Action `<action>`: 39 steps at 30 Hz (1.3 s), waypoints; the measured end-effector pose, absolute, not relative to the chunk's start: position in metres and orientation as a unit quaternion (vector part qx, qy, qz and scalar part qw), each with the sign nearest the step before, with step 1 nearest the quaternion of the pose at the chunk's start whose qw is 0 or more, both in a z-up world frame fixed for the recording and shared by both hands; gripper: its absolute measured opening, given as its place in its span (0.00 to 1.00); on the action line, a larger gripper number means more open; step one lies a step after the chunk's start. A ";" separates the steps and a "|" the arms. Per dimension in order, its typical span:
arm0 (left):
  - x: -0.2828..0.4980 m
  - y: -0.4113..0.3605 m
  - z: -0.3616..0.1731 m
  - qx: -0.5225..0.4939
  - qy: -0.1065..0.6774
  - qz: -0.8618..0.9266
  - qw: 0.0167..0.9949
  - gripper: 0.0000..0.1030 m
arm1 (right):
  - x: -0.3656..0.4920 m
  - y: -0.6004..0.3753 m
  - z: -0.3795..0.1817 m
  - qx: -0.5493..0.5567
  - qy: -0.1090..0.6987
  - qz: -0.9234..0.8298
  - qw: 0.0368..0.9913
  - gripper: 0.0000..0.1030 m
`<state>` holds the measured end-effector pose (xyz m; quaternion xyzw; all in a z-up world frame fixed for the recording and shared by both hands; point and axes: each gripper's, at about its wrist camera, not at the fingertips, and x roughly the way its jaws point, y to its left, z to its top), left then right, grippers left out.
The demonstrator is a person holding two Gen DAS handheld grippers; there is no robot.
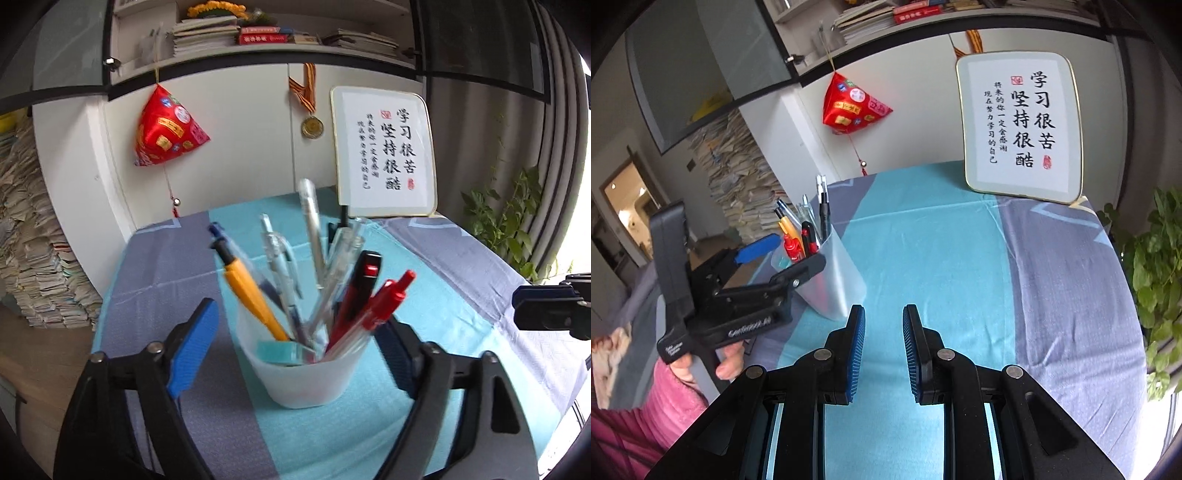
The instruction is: Organize stationery
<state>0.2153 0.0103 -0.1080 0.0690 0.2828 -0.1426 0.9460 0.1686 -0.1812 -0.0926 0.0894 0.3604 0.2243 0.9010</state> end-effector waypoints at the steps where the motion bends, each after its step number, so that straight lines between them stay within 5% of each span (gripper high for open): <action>1: 0.216 0.007 -0.110 0.075 0.286 -0.139 0.945 0.77 | 0.166 -0.184 -0.092 0.092 0.358 0.227 0.901 0.20; 8: 0.223 0.005 -0.115 0.055 0.299 -0.115 0.946 0.65 | 0.156 -0.197 -0.091 0.096 0.344 0.235 0.904 0.20; 34: 0.255 -0.079 -0.109 0.040 0.304 -0.069 0.949 0.68 | 0.178 -0.250 -0.119 0.115 0.354 0.094 0.923 0.20; 39: 0.239 -0.076 -0.098 0.060 0.290 -0.060 0.953 0.94 | 0.182 -0.244 -0.120 0.116 0.363 0.068 0.922 0.20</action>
